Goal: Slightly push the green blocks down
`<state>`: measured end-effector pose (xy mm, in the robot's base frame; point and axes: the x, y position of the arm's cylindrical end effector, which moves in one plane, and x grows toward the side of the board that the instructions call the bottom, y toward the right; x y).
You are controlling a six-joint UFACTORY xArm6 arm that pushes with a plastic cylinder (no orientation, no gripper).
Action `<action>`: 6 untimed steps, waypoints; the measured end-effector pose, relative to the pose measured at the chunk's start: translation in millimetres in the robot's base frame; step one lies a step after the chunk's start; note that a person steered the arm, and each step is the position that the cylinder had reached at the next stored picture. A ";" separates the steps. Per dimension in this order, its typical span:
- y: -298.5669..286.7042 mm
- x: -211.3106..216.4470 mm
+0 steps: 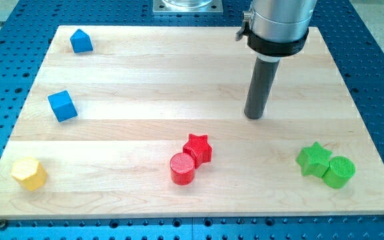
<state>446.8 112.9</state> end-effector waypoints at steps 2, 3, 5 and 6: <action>-2.7 6.8; -1.9 32.4; 41.7 68.0; 69.0 71.8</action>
